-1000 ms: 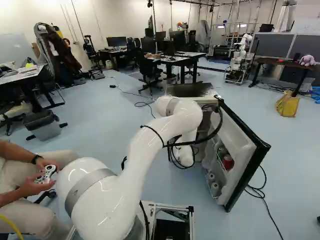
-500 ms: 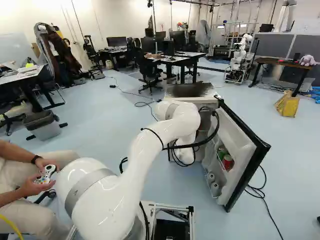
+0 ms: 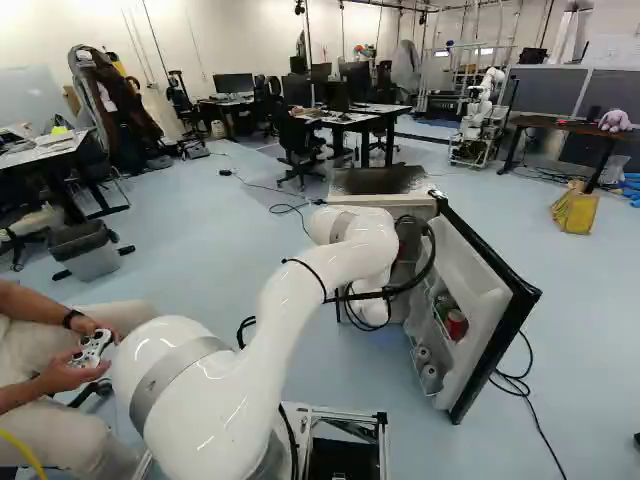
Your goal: Grab a drink from the fridge
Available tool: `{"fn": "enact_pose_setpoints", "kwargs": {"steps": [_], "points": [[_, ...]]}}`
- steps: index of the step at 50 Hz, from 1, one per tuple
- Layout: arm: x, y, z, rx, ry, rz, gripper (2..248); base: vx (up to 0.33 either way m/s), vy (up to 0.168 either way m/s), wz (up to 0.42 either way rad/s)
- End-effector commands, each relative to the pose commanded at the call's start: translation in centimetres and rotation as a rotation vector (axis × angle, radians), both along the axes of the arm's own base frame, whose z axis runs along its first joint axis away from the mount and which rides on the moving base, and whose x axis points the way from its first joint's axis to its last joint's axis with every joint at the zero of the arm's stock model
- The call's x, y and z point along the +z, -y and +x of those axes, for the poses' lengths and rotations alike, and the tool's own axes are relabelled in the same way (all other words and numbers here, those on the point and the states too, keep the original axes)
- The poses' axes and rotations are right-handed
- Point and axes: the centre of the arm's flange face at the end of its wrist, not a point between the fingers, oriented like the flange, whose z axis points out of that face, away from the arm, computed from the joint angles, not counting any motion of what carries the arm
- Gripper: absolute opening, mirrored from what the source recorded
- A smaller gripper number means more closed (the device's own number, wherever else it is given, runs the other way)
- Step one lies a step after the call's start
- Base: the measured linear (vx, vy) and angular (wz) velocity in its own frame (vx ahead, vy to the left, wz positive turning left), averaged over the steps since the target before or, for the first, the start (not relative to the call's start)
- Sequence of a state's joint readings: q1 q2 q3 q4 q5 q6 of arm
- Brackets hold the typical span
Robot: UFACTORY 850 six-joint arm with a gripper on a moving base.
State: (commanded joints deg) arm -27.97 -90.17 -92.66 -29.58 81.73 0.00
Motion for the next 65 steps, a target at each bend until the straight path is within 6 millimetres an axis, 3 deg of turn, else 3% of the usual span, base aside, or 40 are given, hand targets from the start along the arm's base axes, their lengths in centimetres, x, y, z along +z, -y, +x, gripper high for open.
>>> {"fn": "enact_pose_setpoints", "kwargs": {"steps": [33, 65], "points": [[0.0, 0.0, 0.0, 0.0, 0.0, 0.0, 169, 0.0, 0.0, 0.0], [-0.14, 0.12, 0.64, 0.003, 0.01, -0.007, 171, 0.0, 0.0, 0.0]]}}
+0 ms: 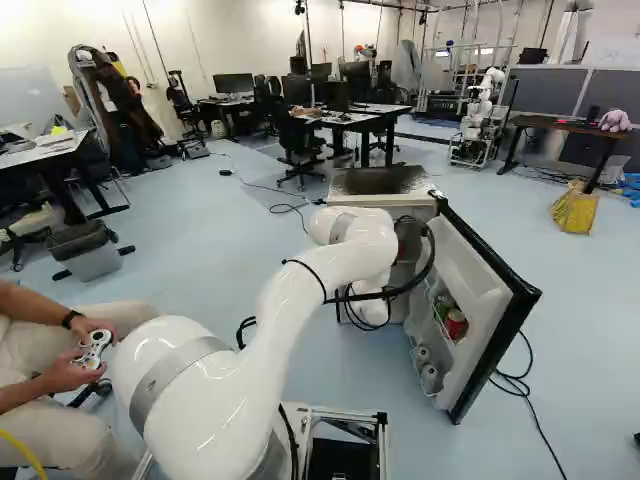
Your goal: Grab a drink from the fridge
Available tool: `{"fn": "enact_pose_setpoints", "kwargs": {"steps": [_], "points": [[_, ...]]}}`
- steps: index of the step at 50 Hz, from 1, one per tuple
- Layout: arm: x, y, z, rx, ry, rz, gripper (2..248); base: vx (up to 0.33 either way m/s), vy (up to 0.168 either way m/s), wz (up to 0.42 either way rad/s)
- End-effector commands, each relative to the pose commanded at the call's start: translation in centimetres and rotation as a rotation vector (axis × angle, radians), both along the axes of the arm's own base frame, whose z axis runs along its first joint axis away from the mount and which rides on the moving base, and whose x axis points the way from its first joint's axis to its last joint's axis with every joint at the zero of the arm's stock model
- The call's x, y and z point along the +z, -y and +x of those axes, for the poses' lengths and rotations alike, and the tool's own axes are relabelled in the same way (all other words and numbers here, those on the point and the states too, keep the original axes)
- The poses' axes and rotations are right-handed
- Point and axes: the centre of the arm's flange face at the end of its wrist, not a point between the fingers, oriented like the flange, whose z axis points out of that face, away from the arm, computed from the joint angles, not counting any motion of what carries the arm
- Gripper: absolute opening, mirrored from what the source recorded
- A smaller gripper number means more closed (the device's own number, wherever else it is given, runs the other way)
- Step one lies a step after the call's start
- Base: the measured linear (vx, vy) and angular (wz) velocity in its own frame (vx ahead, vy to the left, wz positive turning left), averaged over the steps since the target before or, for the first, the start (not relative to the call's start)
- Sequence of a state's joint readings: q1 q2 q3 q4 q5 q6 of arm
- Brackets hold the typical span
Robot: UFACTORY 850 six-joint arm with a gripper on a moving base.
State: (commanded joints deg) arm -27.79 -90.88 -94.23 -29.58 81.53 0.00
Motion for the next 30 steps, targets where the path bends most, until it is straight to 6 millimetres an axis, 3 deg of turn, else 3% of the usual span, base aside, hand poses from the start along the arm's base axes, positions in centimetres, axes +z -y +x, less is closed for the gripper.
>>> {"fn": "enact_pose_setpoints", "kwargs": {"steps": [21, 30], "points": [[1.8, 0.6, 1.8, 0.003, 0.011, -0.022, 171, 0.0, 0.0, 0.0], [1.6, 1.0, 2.5, 0.001, -0.005, -0.032, 171, 0.0, 0.0, 0.0]]}}
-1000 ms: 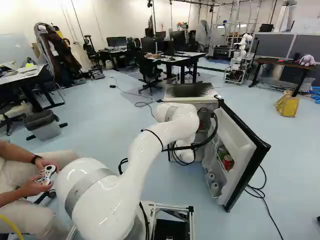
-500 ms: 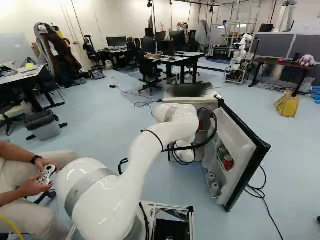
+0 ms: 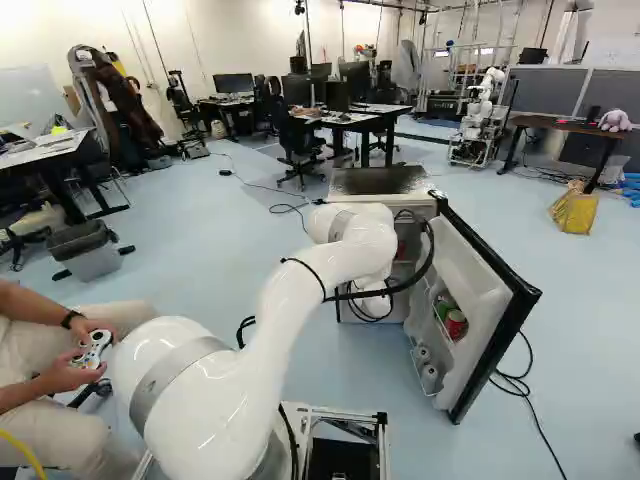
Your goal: Grab a drink from the fridge
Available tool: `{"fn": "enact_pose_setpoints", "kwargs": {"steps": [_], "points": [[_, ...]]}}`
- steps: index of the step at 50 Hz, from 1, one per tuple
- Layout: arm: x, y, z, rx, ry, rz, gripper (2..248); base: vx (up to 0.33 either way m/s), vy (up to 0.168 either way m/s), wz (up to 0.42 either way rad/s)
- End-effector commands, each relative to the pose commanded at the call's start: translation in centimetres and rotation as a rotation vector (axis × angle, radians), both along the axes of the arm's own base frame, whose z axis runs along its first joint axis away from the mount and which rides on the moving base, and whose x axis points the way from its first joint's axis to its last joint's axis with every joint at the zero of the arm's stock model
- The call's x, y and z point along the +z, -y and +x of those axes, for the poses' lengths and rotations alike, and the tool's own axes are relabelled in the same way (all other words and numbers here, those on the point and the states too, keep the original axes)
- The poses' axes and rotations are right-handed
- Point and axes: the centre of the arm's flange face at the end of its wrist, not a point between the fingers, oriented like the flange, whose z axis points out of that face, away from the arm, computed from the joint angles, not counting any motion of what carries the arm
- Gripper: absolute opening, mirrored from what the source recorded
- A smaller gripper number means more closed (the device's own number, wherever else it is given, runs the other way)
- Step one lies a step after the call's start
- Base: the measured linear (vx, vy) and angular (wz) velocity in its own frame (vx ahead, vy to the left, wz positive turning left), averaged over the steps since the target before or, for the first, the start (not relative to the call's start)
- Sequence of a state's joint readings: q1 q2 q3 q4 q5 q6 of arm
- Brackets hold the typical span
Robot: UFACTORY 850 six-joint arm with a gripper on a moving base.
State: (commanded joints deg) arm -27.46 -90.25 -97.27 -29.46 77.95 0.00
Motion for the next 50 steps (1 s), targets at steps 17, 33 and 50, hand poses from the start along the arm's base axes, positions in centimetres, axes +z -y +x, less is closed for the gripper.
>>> {"fn": "enact_pose_setpoints", "kwargs": {"steps": [17, 33, 50], "points": [[-1.2, 0.6, 1.2, -0.014, -0.048, -0.016, 171, 0.0, 0.0, 0.0], [-1.5, 1.2, 2.3, -0.028, -0.091, -0.031, 171, 0.0, 0.0, 0.0], [-2.3, 1.3, 3.6, -0.027, -0.09, -0.046, 171, 0.0, 0.0, 0.0]]}}
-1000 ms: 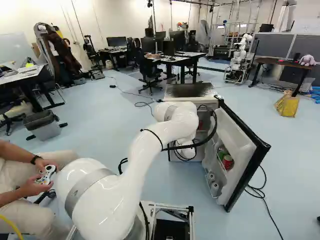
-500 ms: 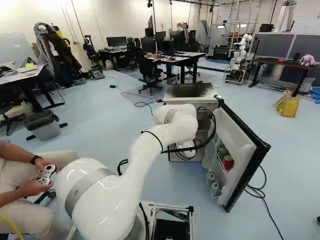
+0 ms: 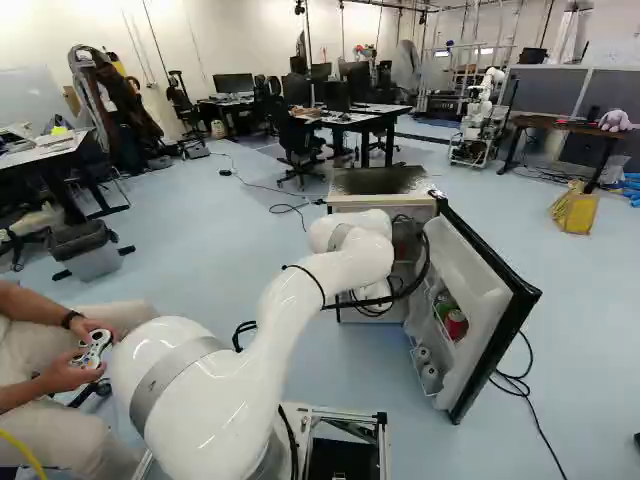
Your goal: Grab a drink from the fridge
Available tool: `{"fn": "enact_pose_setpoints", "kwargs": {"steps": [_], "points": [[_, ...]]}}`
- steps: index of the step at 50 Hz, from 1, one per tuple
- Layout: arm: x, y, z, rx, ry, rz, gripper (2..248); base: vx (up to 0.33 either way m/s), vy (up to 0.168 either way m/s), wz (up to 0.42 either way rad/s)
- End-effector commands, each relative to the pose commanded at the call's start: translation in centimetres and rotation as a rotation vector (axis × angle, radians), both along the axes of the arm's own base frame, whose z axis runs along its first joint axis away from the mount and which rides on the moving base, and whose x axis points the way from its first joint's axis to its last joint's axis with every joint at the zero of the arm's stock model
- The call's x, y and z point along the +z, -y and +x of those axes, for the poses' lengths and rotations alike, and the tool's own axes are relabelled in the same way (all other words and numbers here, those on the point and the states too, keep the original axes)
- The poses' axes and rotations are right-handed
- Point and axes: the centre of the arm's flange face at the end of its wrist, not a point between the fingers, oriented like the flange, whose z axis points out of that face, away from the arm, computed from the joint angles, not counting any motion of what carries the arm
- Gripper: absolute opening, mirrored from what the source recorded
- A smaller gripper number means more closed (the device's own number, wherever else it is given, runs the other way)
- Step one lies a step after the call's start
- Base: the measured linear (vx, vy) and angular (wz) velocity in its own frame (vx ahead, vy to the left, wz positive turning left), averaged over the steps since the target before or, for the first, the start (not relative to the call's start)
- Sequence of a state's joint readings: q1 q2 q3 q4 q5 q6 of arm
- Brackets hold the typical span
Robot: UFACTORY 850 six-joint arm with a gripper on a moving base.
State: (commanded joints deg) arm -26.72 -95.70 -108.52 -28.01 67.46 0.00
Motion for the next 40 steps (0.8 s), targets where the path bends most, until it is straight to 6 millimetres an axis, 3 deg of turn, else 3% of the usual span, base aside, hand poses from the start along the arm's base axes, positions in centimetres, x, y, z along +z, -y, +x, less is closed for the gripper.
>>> {"fn": "enact_pose_setpoints", "kwargs": {"steps": [40], "points": [[1.3, 0.2, 2.9, 0.015, 0.062, -0.032, 171, 0.0, 0.0, 0.0]]}}
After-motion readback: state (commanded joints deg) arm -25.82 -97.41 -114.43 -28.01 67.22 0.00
